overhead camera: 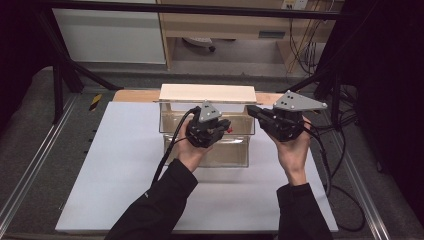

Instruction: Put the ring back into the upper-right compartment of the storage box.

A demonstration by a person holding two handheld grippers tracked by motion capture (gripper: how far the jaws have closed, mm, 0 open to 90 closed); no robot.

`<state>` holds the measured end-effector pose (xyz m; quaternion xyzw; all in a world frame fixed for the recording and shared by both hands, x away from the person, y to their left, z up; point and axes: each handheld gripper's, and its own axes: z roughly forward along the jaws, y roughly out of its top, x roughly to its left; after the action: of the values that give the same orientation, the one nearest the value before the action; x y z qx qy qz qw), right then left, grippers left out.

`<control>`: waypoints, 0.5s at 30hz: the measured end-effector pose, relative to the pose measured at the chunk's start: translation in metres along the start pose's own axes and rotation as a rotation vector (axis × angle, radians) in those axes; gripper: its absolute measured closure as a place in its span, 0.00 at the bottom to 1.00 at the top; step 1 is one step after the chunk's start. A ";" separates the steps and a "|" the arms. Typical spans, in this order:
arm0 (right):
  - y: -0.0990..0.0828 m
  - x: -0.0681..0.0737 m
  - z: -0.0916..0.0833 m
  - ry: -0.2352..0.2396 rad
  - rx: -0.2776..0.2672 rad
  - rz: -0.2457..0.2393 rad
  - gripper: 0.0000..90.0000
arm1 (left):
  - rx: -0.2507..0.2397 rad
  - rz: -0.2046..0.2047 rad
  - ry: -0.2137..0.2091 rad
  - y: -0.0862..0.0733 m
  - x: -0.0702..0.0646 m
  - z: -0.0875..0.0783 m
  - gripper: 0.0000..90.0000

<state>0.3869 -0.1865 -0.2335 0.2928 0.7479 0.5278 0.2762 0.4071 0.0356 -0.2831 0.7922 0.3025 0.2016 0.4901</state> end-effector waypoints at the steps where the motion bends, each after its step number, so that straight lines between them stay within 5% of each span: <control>1: 0.000 0.000 0.000 0.000 -0.001 -0.001 1.00 | 0.001 0.002 -0.002 0.000 0.000 0.000 0.94; 15: 0.000 0.000 0.000 -0.004 0.000 -0.001 1.00 | -0.024 0.016 -0.048 -0.001 -0.004 -0.030 0.62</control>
<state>0.3866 -0.1868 -0.2335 0.2934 0.7476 0.5269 0.2781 0.3854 0.0533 -0.2712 0.7933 0.2818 0.1903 0.5050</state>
